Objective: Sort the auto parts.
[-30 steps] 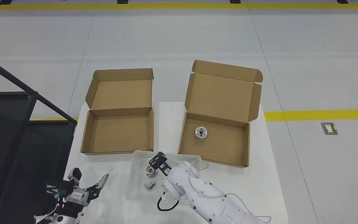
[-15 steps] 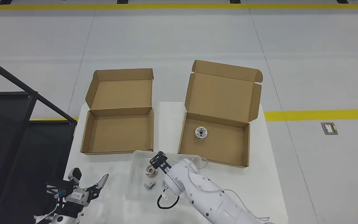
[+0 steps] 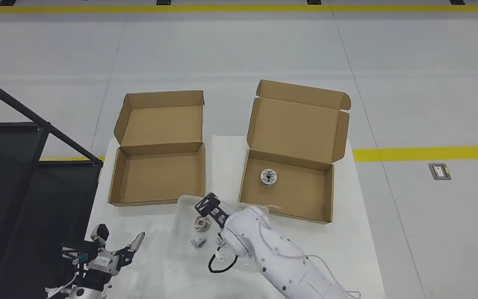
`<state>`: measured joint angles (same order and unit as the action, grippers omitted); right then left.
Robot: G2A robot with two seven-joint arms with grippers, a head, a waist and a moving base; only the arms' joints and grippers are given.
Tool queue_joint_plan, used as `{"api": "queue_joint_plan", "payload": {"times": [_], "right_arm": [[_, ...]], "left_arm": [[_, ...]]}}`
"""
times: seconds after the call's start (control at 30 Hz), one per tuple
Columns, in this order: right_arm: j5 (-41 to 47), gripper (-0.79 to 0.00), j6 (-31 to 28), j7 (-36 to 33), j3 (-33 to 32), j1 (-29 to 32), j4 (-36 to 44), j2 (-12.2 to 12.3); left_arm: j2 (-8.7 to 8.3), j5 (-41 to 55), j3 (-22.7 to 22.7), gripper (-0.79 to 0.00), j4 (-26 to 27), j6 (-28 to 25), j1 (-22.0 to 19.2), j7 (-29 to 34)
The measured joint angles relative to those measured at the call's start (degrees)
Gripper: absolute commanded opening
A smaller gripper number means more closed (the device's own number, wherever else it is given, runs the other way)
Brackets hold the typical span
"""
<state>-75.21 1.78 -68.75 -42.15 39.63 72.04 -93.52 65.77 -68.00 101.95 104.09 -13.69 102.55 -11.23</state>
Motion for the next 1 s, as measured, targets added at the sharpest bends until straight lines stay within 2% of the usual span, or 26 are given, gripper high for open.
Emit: {"api": "queue_joint_plan", "payload": {"times": [0.27,0.4,0.47,0.53,0.8,0.9,1.0], "right_arm": [[-8.0,-0.785,-7.2,-6.5,-6.9,7.7,25.3,3.4],[-16.0,-0.785,-8.8,-4.2,-8.4,9.6,35.4,4.4],[-19.4,-0.785,-11.5,-2.0,-8.5,10.2,38.4,4.8],[-22.5,-0.785,-12.6,-1.7,-8.6,10.4,39.3,4.9],[-20.9,-0.785,-12.4,-1.7,-8.6,10.5,38.9,4.9],[-21.4,-0.785,-11.9,-0.3,-8.1,10.7,35.6,4.7],[-22.6,-0.785,-9.2,-1.1,-10.2,7.9,31.1,4.3]], "left_arm": [[0.0,0.0,0.0,0.0,0.0,0.0,0.0,0.0],[0.0,0.0,0.0,0.0,0.0,0.0,0.0,0.0],[0.0,0.0,0.0,0.0,0.0,0.0,0.0,0.0],[0.0,0.0,0.0,0.0,0.0,0.0,0.0,0.0],[0.0,0.0,0.0,0.0,0.0,0.0,0.0,0.0],[0.0,0.0,0.0,0.0,0.0,0.0,0.0,0.0],[0.0,0.0,0.0,0.0,0.0,0.0,0.0,0.0]]}}
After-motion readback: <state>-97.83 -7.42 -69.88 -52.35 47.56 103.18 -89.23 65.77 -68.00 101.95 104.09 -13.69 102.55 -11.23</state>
